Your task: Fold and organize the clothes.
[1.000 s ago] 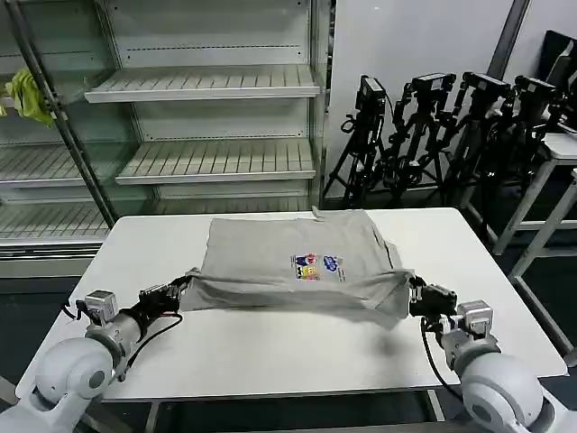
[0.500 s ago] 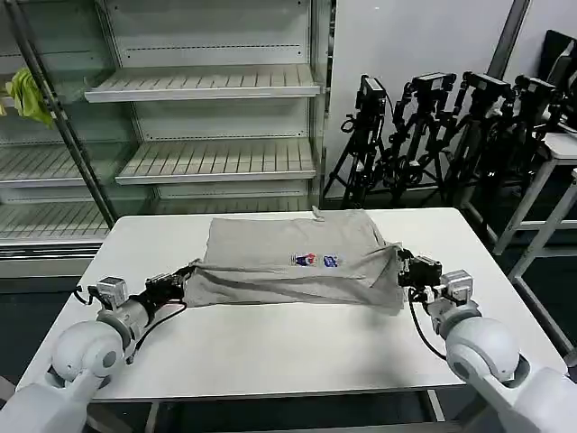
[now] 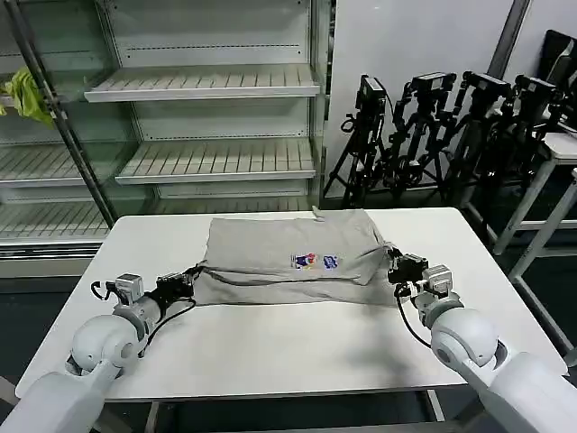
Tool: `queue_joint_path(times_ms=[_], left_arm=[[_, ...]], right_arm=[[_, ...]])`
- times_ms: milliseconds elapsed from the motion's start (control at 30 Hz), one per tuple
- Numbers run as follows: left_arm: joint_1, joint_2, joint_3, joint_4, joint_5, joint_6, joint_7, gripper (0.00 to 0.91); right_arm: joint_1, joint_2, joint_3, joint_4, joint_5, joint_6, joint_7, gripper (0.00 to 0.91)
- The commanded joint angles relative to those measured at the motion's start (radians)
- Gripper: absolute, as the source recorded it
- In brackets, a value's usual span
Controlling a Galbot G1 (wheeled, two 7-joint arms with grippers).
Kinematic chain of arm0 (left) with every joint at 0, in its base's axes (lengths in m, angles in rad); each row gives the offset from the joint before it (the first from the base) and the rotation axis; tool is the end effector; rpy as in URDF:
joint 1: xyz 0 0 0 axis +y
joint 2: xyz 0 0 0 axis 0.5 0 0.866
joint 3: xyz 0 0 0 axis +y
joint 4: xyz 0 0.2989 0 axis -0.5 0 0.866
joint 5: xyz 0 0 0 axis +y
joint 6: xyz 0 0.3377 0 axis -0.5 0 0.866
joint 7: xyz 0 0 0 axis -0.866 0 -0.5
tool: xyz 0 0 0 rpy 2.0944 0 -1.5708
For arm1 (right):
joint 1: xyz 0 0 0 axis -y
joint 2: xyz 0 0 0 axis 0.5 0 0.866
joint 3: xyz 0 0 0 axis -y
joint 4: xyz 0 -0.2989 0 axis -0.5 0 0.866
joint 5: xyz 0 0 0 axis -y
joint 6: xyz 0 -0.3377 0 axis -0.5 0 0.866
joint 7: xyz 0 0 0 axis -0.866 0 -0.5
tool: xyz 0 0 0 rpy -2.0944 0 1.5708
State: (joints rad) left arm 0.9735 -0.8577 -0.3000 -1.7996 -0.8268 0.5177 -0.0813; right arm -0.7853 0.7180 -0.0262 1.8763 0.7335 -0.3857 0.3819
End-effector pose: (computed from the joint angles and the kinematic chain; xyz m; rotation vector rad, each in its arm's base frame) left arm 0.3357 0.0903 -0.1916 -0.3677 -2.6865 0.0304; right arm 0.3317 -0.0379 -0.1767 0.2571 -2.8550 0.3899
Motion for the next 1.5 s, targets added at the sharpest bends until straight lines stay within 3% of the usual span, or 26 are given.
queue_joint_path(times_ms=[33,333,500,700,967,1500], left_arm=[[-0.022,-0.004,0.022,0.045,0.027,-0.005,0.003,0.907],[-0.012,0.016,-0.014,0.052,0.039,-0.019,0.002,0.907],[0.063,0.045,-0.073,-0.033,0.024,0.0,0.001,0.907],[0.2,0.081,-0.143,-0.182,-0.094,0.059,-0.043,0.907],[0.268,0.071,-0.125,-0.214,-0.092,0.06,-0.05,0.907],[0.207,0.032,-0.073,-0.129,-0.045,0.059,-0.028,0.907]], right_arm=[[0.023,0.012,-0.028,-0.048,-0.043,0.007,0.003,0.907],[0.032,0.016,0.012,-0.113,-0.067,0.027,0.009,0.907],[-0.004,-0.012,0.087,-0.091,-0.056,0.027,0.01,0.907],[-0.322,-0.134,0.262,0.171,0.032,-0.019,0.045,0.907],[-0.592,-0.147,0.404,0.352,0.059,-0.06,0.089,0.907],[-0.57,0.0,0.34,0.265,-0.017,-0.04,0.076,0.907]])
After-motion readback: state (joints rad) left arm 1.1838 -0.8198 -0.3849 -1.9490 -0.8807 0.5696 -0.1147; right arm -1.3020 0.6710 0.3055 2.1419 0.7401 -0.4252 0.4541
